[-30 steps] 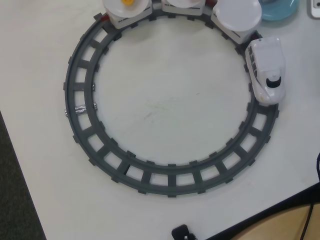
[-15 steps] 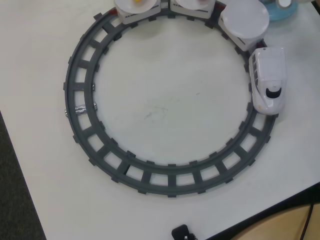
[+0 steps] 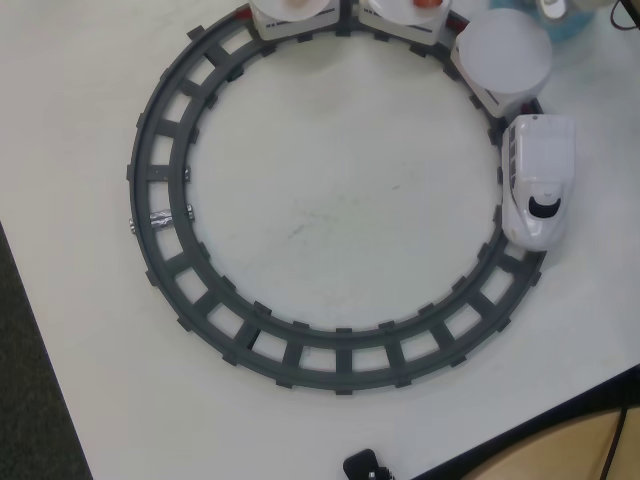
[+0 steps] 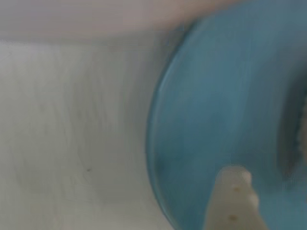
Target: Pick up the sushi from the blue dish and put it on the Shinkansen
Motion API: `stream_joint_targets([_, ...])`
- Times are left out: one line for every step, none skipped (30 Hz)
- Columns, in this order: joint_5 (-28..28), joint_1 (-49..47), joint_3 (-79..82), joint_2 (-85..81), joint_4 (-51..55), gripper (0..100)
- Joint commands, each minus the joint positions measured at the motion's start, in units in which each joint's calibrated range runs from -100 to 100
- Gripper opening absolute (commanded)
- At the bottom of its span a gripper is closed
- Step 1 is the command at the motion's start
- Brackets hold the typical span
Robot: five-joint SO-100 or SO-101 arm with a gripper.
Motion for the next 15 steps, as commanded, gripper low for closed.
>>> stream_joint_targets([0.3, 1.1, -3.7, 0.2, -0.1, 41])
stream_joint_targets([0.3, 1.1, -3.7, 0.5, -0.1, 41])
stream_joint_targets([0.7, 1.0, -3.7, 0.9, -0.1, 41])
stream_joint_targets([1.2, 0.7, -3.7, 1.2, -0.1, 41])
stream_joint_targets([1.2, 0.6, -3.7, 1.6, -0.1, 41])
stream_joint_targets([1.2, 0.6, -3.7, 2.1, -0.1, 40])
stream_joint_targets([1.2, 0.6, -3.7, 2.6, -0.6, 39])
stream_joint_targets([1.3, 0.6, -3.7, 3.1, -0.9, 37])
stream_joint_targets([1.3, 0.6, -3.7, 3.7, -1.1, 35])
stream_joint_targets([1.3, 0.6, -3.7, 4.1, -1.4, 33])
stream_joint_targets([1.3, 0.6, -3.7, 4.5, -1.6, 31])
stream_joint_targets([1.3, 0.6, -3.7, 5.0, -1.8, 29])
stream_joint_targets([1.3, 0.6, -3.7, 5.5, -1.8, 27])
stream_joint_targets([1.3, 0.6, -3.7, 5.7, -2.0, 24])
stream_joint_targets([1.3, 0.6, -3.7, 6.0, -2.1, 21])
